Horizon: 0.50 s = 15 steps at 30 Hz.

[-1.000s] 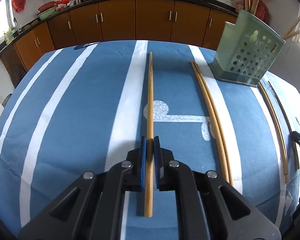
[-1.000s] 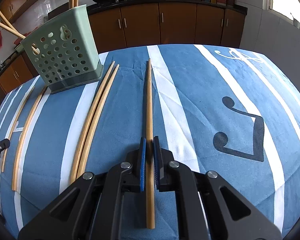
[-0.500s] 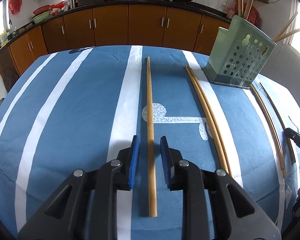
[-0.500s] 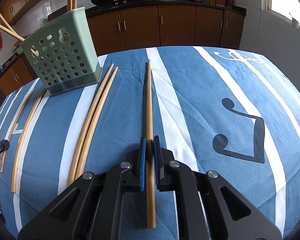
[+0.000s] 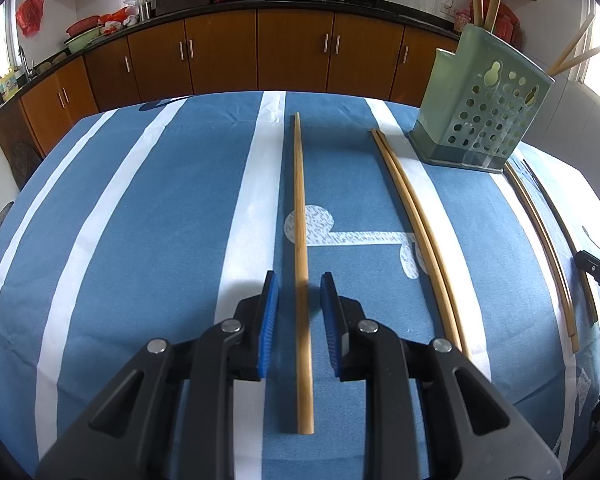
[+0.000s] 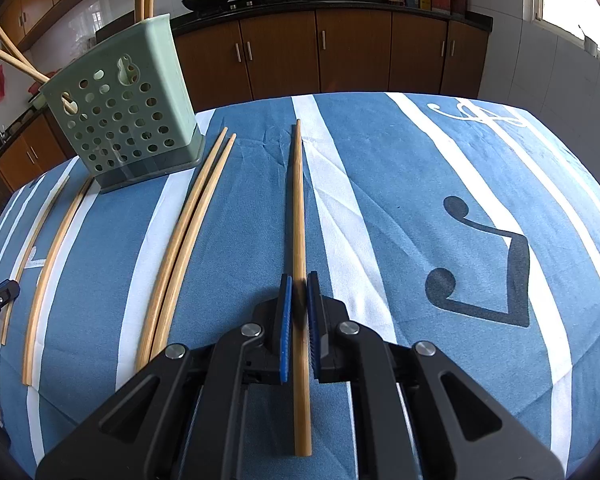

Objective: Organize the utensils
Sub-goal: 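Close the left tool on a wooden chopstick on the cloth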

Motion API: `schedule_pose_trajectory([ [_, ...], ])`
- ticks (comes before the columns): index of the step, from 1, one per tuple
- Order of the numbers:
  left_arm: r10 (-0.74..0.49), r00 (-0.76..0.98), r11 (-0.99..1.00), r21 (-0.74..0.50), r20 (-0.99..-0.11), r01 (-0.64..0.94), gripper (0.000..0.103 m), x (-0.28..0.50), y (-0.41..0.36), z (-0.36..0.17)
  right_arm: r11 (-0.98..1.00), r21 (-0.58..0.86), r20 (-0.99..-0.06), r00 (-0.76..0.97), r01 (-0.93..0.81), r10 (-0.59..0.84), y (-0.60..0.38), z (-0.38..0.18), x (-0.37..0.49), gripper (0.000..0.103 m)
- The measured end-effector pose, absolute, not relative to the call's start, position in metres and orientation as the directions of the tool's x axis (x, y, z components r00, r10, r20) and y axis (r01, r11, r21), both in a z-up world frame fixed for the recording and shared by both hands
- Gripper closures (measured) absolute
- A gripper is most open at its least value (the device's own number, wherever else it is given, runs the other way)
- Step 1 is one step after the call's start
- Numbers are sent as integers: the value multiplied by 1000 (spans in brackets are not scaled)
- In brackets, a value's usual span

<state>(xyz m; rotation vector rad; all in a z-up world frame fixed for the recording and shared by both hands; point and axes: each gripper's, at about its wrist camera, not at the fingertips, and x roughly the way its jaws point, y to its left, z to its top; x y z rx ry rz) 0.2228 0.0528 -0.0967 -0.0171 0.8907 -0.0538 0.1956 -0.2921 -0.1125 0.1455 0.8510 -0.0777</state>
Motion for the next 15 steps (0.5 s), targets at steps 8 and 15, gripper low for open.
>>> schedule_pose_trajectory([
  [8,-54,628,999,-39,-776,39,80,223,53,-97,987,97,-754,657,127,-10,-292,-112,195,94],
  [15,-53,628,999,-36,-776,39,80,223,52,-97,988,89,-755,656,126,-15,-292,-112,195,94],
])
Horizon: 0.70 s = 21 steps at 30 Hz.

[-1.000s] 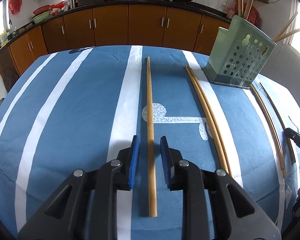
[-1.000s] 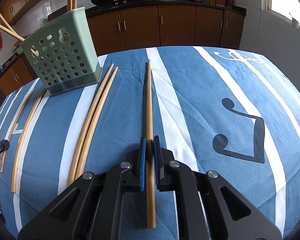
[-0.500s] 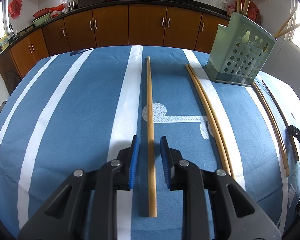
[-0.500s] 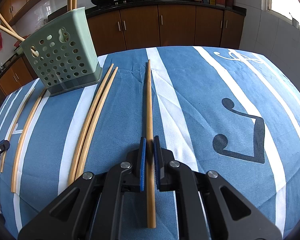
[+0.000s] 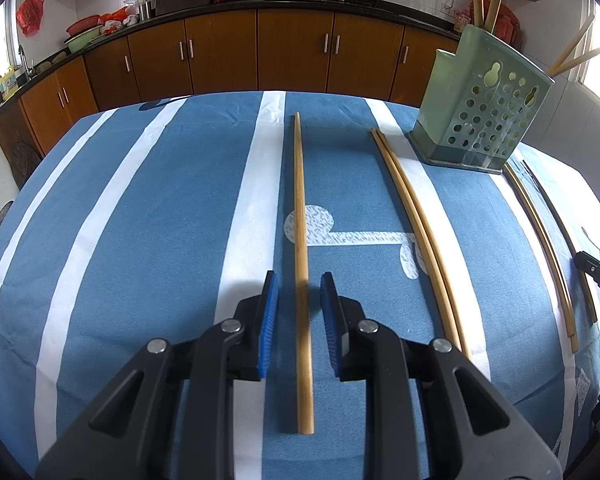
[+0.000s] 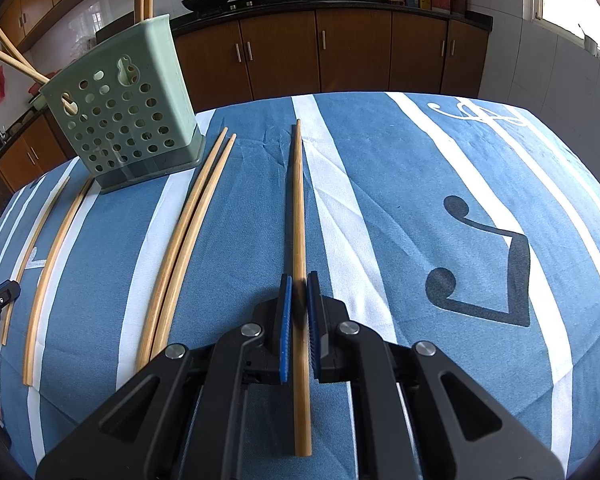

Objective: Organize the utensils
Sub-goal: 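Close the left tool on a wooden chopstick on the cloth, then lift both held chopsticks and carry them above the green holder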

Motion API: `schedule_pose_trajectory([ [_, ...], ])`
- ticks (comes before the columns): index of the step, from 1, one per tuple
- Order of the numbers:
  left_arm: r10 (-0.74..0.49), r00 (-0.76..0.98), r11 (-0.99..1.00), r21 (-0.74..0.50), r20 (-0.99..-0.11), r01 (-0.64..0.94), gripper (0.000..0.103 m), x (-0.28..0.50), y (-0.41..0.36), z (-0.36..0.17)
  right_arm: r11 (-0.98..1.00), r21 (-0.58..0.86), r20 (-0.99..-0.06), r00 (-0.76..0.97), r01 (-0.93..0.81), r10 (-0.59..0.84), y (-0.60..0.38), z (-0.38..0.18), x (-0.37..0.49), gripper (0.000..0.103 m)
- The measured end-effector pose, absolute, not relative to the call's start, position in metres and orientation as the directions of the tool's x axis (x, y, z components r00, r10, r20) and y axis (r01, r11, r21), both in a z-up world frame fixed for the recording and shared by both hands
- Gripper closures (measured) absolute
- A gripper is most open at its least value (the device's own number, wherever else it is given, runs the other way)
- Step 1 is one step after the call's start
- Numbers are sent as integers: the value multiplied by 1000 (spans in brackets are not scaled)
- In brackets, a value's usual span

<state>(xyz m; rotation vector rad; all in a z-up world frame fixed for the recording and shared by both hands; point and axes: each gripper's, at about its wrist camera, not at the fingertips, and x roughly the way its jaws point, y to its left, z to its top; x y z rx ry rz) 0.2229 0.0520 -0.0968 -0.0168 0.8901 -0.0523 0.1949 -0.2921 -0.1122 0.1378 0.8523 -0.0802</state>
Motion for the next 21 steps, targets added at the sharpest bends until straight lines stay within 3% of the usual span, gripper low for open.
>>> schedule_pose_trajectory([
  [11,-19,626,999,3,-780,35,81,198,46,-98,992,67,-758,652,106,-18,-286,-112,168,94],
  [15,-19,626,999,12,-780,46,95,191,42,-98,992,77,-757,653,101,-7,-288,-111,164,95],
  [21,-16,628,999,11,-778,38,95,183,49,-89,988,112,-706,709,107,3,-297,-91,149,96],
])
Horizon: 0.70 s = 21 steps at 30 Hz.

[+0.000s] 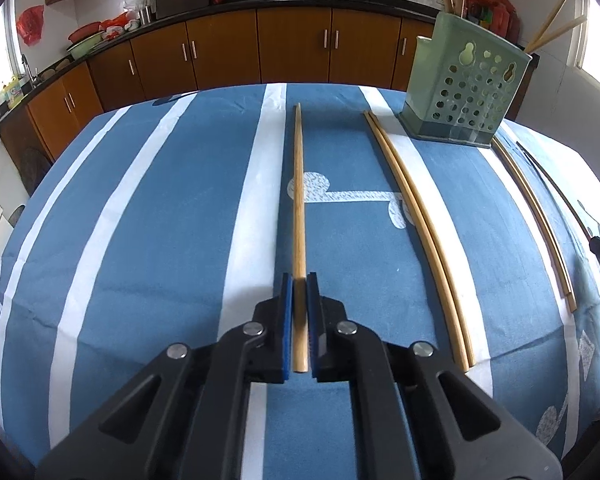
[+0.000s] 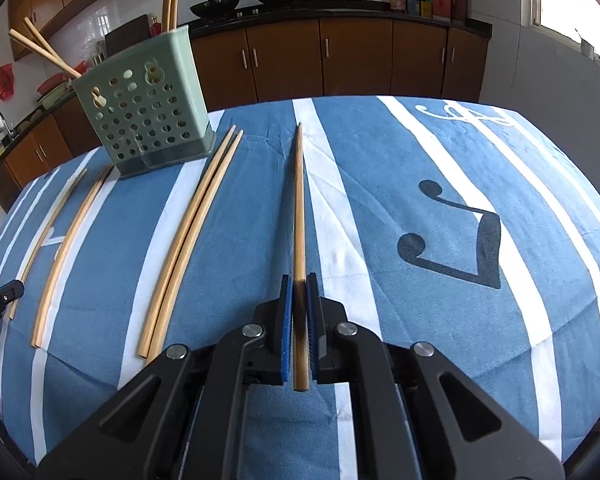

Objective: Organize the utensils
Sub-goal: 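Lift both held chopsticks and carry them above the green holder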

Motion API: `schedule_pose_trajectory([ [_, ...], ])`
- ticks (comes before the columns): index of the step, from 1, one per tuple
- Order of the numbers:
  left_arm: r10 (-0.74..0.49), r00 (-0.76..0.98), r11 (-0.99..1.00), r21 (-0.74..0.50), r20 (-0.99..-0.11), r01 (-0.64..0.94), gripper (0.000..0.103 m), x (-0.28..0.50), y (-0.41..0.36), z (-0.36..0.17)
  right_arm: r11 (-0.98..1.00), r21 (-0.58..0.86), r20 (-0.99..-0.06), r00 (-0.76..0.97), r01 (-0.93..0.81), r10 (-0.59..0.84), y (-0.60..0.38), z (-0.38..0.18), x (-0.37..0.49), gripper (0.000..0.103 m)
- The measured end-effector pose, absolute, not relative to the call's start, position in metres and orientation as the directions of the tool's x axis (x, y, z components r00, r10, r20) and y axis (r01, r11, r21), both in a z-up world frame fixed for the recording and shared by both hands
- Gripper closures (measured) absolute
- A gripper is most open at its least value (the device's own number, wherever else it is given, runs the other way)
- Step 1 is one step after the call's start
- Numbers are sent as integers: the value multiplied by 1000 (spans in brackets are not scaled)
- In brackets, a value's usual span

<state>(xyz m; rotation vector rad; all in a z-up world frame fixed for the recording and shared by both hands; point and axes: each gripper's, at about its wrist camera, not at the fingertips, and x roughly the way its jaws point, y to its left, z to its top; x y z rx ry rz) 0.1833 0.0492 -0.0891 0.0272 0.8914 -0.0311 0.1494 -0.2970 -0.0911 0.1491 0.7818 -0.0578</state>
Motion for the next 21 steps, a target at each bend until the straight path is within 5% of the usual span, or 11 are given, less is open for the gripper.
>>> schedule_pose_trajectory([
  [21,-79,865,996,-64,-495,54,95,152,61,55,973,200,-453,891,112,-10,-318,2,128,96],
])
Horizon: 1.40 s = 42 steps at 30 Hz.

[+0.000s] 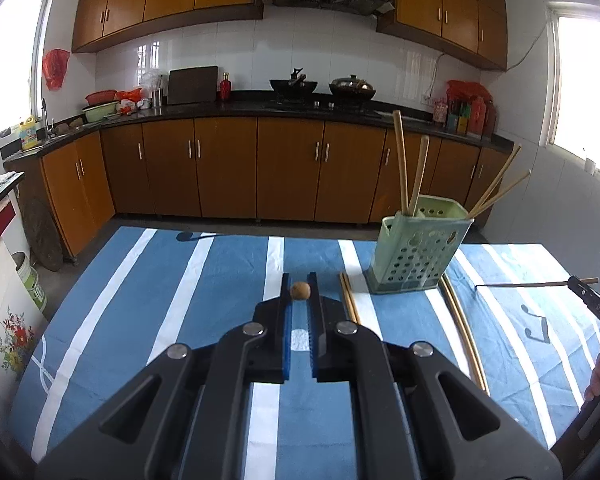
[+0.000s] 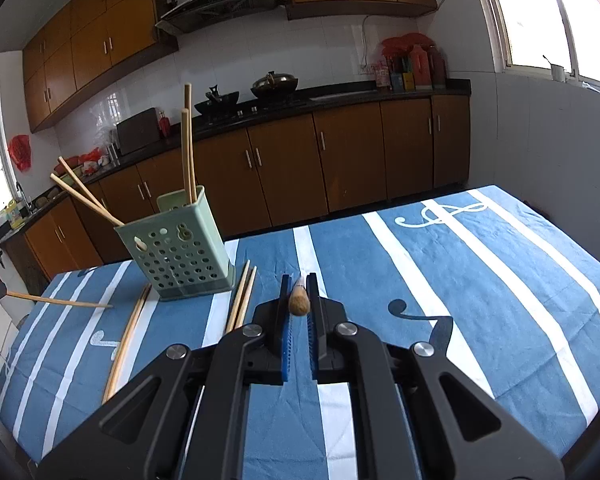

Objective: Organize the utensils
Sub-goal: 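Lift both held chopsticks and carry them above the green holder, then lower the chopsticks into the holder and open both tools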

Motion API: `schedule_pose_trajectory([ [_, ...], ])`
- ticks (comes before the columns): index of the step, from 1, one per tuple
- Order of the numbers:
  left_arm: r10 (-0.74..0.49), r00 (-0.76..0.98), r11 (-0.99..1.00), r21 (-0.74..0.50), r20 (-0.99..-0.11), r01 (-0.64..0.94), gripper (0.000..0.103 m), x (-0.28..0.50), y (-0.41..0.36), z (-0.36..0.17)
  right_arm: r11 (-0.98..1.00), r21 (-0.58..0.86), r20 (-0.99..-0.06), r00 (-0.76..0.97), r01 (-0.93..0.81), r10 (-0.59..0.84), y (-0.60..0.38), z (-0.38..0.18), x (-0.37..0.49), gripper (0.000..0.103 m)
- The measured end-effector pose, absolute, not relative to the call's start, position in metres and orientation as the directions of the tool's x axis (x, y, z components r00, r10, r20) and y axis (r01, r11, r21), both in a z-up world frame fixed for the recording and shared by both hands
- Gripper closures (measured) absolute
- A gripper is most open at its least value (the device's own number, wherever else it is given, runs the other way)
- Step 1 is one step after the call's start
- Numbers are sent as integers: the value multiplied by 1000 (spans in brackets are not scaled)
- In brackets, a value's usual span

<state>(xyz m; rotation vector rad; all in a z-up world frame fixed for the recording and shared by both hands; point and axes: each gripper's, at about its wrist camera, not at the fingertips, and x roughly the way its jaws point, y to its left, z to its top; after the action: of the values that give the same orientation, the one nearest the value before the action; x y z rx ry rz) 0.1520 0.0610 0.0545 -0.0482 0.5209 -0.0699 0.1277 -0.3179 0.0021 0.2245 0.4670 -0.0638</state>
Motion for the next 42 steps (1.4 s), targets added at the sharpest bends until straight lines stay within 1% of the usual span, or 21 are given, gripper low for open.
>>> schedule_pose_trajectory([
  [3,-75,881,997,-63,-467,51,95,151,61,66,975,197,-433,901,105,-10,-318,9,127,96],
  [10,-79,884,997,-48,-461,64,95,155,57,75,982,168,-409,913,90,-13,-313,22,130,96],
  [12,-99,883,995,-47,-459,87,95,155,56,80,983,165,-397,918,77,-6,-311,31,132,96],
  [15,-133,892,991,-39,-432,129,95,152,47,96,983,176,-369,929,53,16,-311,50,134,96],
  [19,-191,908,981,-45,-373,188,95,147,33,125,976,216,-309,948,-2,71,-308,83,132,96],
  [25,-253,926,967,-55,-279,247,95,156,-1,167,960,263,-182,972,-97,148,-294,127,133,96],
  [29,-267,944,963,-84,-196,255,95,177,-28,191,956,271,-95,985,-114,144,-283,144,144,96],
  [32,-247,961,966,-107,-124,234,95,196,-46,207,956,273,-51,991,-104,122,-277,148,160,96],
  [35,-205,976,974,-110,-71,197,95,217,-58,214,958,273,-36,994,-89,103,-273,146,179,96],
  [39,-148,989,984,-104,-7,146,95,244,-67,207,953,292,-58,993,-81,102,-269,133,208,96],
  [40,-140,990,985,-102,0,139,95,248,-68,203,953,292,-64,993,-81,104,-267,131,211,96],
  [42,-143,989,983,-122,-21,140,95,262,-67,190,953,292,-90,990,-78,108,-265,121,225,96],
])
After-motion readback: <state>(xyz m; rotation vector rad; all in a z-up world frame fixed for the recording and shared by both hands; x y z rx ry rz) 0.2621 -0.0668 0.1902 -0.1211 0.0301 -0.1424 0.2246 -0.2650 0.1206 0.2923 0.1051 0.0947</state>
